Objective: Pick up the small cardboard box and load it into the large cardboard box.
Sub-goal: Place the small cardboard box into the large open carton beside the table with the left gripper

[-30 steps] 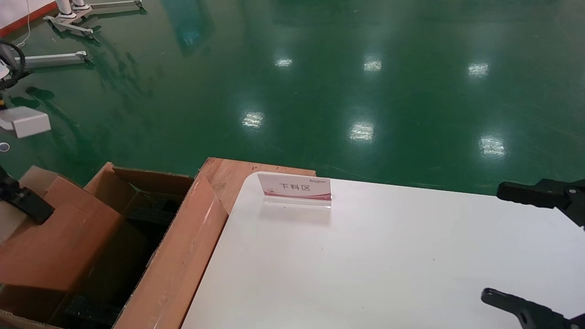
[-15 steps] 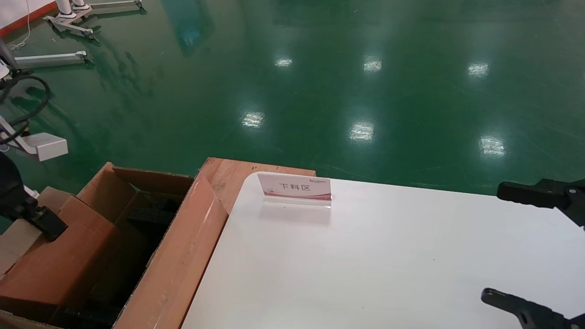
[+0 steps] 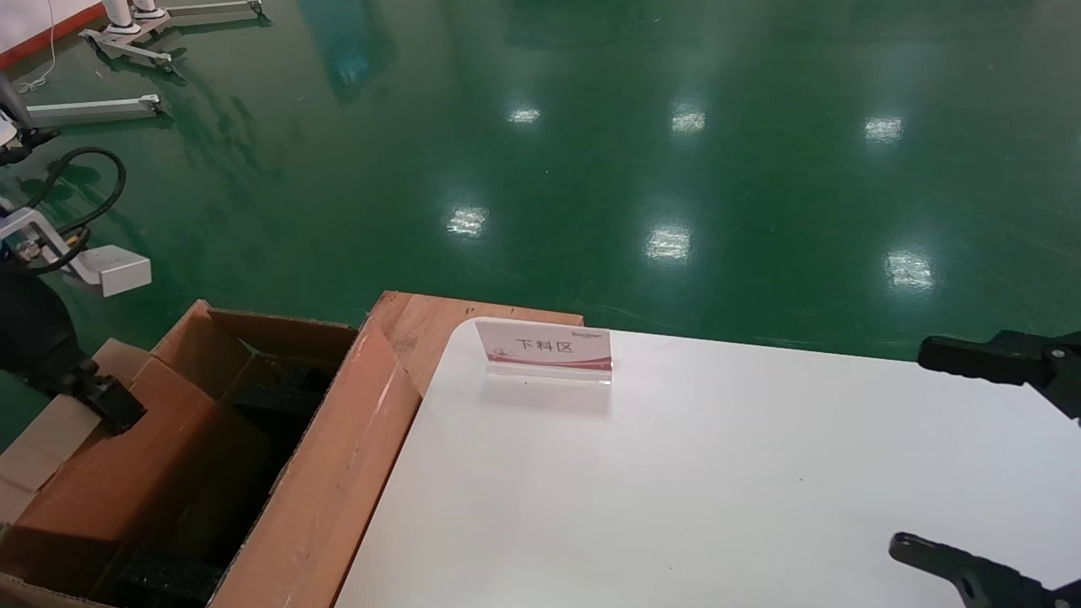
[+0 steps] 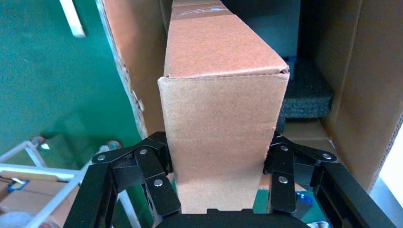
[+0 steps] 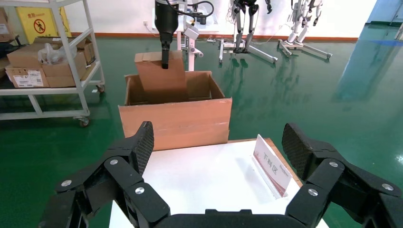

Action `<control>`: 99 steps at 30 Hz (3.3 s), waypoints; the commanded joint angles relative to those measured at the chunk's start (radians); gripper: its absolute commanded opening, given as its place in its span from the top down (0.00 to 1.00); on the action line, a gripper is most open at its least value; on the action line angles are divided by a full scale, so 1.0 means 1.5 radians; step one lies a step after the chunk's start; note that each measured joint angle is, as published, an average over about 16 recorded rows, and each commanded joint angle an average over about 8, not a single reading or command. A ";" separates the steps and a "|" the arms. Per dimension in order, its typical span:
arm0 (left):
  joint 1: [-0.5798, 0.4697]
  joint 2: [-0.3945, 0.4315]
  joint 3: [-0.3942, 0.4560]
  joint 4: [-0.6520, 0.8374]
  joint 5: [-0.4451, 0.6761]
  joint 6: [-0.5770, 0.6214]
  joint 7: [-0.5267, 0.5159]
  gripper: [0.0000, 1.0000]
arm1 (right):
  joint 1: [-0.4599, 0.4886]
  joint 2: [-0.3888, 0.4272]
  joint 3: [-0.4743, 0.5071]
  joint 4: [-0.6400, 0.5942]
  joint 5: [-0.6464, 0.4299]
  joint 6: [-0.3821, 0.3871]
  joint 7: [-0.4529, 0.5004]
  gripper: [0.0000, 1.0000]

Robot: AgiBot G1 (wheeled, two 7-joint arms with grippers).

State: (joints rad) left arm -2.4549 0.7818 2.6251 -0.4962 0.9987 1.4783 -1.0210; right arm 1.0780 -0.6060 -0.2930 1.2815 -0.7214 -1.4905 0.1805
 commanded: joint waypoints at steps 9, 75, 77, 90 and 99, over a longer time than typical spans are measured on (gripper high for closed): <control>0.037 0.014 -0.008 0.041 -0.008 -0.017 0.021 1.00 | 0.000 0.000 0.000 0.000 0.000 0.000 0.000 0.00; 0.333 0.113 -0.019 0.313 -0.028 -0.070 0.040 0.00 | 0.000 0.001 -0.003 0.000 0.002 0.001 -0.001 0.00; 0.333 0.113 -0.019 0.313 -0.027 -0.070 0.040 0.00 | 0.000 0.001 -0.003 0.000 0.002 0.001 -0.001 0.00; 0.328 0.111 -0.020 0.308 -0.026 -0.070 0.041 0.00 | 0.000 0.001 -0.003 0.000 0.002 0.001 -0.001 0.00; 0.327 0.110 -0.021 0.307 -0.026 -0.071 0.042 0.00 | 0.000 0.001 -0.003 0.000 0.002 0.001 -0.001 0.00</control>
State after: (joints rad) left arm -1.9645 0.9471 2.5941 -0.0356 0.9597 1.3723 -0.9584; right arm 1.0786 -0.6043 -0.2969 1.2813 -0.7181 -1.4885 0.1785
